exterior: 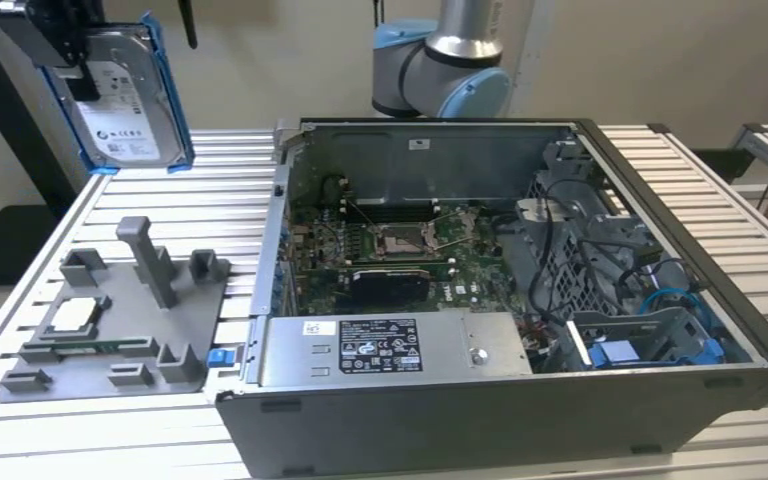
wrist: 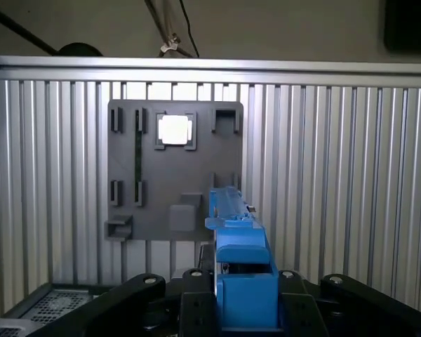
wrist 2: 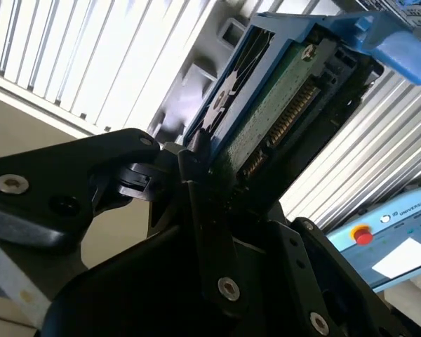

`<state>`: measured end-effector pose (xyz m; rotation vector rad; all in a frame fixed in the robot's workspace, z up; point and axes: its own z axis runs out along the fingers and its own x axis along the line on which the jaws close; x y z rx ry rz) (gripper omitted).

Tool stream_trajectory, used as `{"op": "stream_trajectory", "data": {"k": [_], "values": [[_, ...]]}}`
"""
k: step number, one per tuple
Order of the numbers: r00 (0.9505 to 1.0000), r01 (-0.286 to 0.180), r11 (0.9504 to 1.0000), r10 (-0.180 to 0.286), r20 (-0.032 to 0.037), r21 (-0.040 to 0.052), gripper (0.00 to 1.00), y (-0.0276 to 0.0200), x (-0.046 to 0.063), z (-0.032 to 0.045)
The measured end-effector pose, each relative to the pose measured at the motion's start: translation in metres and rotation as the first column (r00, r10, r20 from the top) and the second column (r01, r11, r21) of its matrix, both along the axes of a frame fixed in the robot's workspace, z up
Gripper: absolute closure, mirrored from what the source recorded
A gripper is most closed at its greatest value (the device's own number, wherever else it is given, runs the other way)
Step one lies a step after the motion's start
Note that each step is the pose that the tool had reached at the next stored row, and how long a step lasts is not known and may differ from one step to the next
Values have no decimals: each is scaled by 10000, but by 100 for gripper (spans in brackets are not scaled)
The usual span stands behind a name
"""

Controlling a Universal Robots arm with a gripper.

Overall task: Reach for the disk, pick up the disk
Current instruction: 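Pick up the disk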

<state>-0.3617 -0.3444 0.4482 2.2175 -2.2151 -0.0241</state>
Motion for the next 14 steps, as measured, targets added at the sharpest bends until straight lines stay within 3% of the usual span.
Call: {"op": "stream_trajectory", "data": {"k": [14], "values": [[10000, 0, 10000, 0, -62, 0, 100, -2, 489, 0]]}}
